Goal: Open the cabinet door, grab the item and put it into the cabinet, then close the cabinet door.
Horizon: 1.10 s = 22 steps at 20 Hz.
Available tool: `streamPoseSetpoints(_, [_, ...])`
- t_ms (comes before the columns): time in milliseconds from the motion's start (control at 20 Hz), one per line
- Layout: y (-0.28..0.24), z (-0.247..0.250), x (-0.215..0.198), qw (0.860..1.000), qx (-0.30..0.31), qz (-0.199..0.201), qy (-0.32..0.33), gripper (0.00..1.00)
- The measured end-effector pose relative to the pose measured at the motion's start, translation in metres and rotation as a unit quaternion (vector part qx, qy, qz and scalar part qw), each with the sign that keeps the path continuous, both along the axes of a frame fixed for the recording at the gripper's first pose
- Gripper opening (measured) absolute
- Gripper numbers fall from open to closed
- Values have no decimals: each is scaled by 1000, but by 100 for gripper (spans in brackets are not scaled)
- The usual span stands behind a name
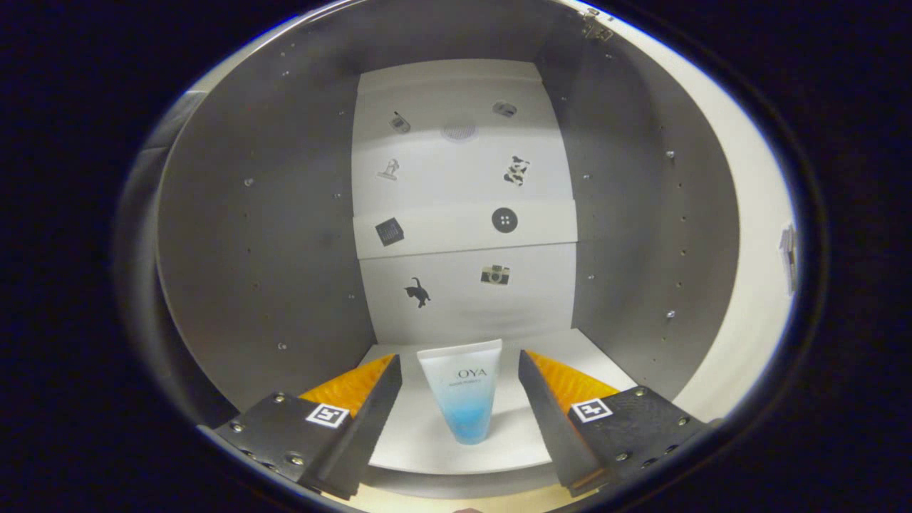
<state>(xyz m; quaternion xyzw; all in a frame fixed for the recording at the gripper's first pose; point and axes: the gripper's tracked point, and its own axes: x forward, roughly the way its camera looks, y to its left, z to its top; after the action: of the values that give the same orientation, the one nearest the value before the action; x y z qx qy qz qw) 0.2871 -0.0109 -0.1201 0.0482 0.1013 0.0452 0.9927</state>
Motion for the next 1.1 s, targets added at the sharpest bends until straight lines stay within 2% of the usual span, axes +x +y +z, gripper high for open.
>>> streamPoseSetpoints(300, [-9,29,-75,1000,-25,-7,-18,98])
streamPoseSetpoints(700, [-34,59,-215,998,-35,-37,-28,98])
streamPoseSetpoints(900, [-57,73,-286,997,-31,-56,-32,98])
streamPoseSetpoints(1100, [-106,77,-356,996,-33,-87,-17,98])
